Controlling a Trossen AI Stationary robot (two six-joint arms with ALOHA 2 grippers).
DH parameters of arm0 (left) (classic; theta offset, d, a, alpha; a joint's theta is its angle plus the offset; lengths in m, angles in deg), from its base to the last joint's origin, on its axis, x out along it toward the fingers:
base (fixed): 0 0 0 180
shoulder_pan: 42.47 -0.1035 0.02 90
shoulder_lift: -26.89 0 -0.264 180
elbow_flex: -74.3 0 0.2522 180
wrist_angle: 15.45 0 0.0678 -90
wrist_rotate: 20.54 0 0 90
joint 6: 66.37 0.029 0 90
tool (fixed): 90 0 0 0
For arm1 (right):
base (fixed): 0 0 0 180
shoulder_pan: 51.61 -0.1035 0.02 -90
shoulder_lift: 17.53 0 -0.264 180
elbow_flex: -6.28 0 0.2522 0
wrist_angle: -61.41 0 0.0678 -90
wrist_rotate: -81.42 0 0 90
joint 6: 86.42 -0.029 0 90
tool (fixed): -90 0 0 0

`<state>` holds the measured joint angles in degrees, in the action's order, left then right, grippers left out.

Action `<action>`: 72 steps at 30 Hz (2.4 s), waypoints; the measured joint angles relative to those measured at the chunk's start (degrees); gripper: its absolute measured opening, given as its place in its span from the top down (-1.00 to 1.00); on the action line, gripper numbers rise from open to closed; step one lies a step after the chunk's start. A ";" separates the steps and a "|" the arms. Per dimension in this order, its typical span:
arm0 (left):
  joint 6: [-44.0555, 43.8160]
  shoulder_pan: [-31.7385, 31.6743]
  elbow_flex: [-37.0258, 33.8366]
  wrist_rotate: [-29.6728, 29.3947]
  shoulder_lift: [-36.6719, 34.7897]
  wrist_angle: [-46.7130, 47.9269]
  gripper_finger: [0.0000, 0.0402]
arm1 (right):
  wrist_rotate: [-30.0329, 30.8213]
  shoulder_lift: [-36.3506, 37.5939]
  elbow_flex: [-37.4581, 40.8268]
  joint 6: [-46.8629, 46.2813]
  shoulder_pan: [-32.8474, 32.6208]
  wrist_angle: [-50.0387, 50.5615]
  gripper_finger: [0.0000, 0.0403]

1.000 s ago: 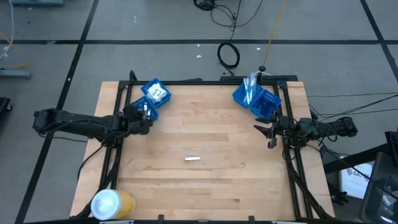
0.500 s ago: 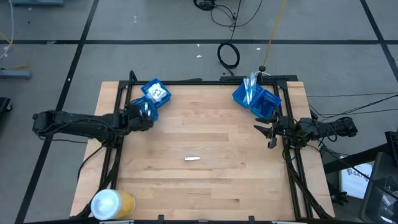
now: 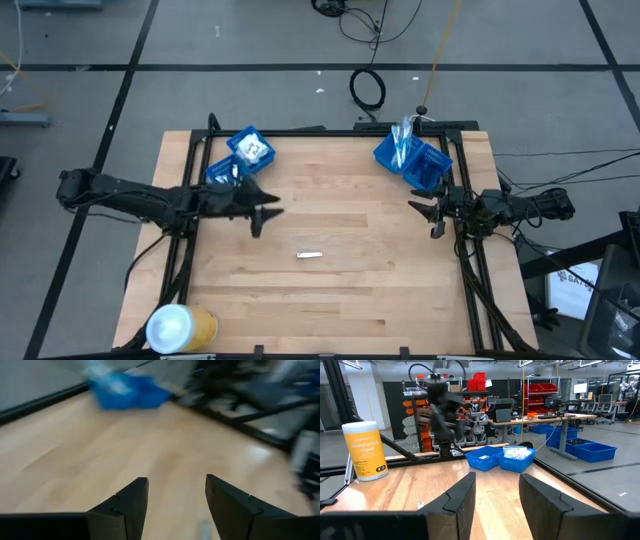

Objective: Pick & Place Travel size toiletries
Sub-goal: Put the silver nail cutter into the left blue basket

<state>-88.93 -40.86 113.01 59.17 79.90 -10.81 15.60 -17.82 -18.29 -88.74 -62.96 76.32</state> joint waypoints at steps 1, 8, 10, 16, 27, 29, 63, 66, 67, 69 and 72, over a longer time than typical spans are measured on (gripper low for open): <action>1.30 1.66 0.02 0.25 0.94 -2.87 0.04 | 0.00 0.00 0.00 0.00 0.00 0.00 0.31; 4.45 10.62 12.46 -4.64 11.95 12.28 0.03 | 0.04 0.00 0.00 0.00 0.00 0.00 0.31; 4.34 12.20 17.08 -5.79 17.33 18.21 0.03 | 0.04 0.00 0.00 -0.01 0.02 0.00 0.31; 5.28 14.62 24.65 -3.20 30.94 22.48 0.03 | 0.04 0.00 0.00 -0.24 0.00 0.00 0.31; 9.35 15.04 28.22 -0.02 44.47 20.70 0.03 | 0.04 0.00 0.00 -0.24 0.00 0.00 0.31; 9.92 15.03 28.22 -0.01 45.80 20.68 0.03 | 0.02 0.00 0.00 -0.24 0.00 0.00 0.31; 7.25 11.93 28.37 4.49 52.21 20.02 0.82 | -0.01 -0.02 -0.04 -0.46 0.00 0.00 0.31; 7.24 11.60 28.30 4.55 52.25 19.31 0.82 | -0.02 -0.02 -0.04 -0.46 0.00 0.00 0.31; 7.17 11.57 28.26 4.56 52.26 18.97 0.82 | -0.02 -0.02 -0.04 -0.46 0.00 0.00 0.31; 7.18 11.51 28.22 4.52 52.21 17.86 0.81 | -0.02 -0.02 -0.04 -0.46 0.00 0.00 0.31; 7.95 11.47 28.04 4.57 50.77 17.73 0.74 | -0.02 -0.02 -0.04 -0.46 0.00 0.00 0.31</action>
<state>-80.98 -29.39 141.05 63.74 130.66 6.92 15.58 -17.84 -18.33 -89.20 -62.96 76.32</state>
